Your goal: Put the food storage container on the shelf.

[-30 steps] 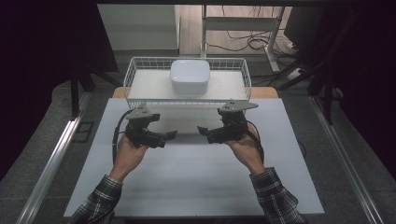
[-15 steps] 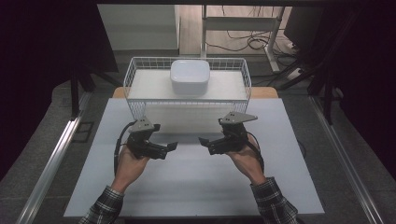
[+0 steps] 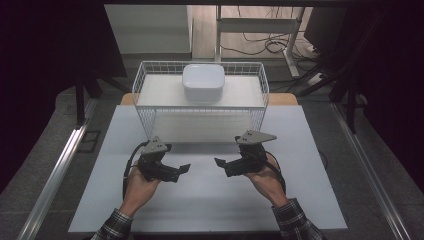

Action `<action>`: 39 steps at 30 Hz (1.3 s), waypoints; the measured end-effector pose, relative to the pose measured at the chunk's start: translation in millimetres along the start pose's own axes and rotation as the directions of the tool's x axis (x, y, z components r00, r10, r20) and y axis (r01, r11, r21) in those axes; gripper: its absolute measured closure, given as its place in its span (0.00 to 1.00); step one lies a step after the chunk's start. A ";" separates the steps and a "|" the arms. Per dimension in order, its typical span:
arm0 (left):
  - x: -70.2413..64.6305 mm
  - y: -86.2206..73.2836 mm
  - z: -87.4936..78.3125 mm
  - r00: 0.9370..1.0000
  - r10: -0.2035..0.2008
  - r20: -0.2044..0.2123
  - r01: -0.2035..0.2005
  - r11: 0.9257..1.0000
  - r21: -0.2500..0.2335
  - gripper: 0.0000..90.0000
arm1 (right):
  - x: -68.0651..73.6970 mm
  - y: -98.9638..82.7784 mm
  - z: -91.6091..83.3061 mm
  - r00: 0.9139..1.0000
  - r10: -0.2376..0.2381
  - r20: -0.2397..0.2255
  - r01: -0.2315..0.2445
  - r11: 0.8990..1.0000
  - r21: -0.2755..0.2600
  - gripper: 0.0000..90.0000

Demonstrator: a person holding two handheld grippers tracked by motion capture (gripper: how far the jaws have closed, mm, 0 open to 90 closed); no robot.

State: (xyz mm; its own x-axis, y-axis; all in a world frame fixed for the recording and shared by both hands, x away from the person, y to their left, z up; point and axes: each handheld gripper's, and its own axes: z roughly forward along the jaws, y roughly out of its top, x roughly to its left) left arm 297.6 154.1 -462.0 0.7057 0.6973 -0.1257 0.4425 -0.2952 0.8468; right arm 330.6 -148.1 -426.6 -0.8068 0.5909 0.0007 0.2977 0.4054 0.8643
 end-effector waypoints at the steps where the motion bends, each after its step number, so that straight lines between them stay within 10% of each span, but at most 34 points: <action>1: -0.2 -1.2 -0.7 1.000 0.000 0.003 0.000 1.000 0.000 0.02 | 0.3 -1.9 -0.4 1.000 0.001 0.003 -0.001 1.000 0.001 0.00; 39: -9.2 -60.1 -38.3 0.997 -0.021 -0.080 0.023 0.999 0.029 0.01 | 3.8 -53.3 -45.2 0.996 0.021 0.091 -0.024 0.999 0.032 0.00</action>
State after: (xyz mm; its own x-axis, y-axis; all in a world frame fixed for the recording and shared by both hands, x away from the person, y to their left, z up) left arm 243.4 190.4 -492.0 0.6500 0.7531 -0.1018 0.4748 -0.2980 0.8281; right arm 288.6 -198.9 -449.9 -0.7504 0.6604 -0.0267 0.3333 0.4129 0.8476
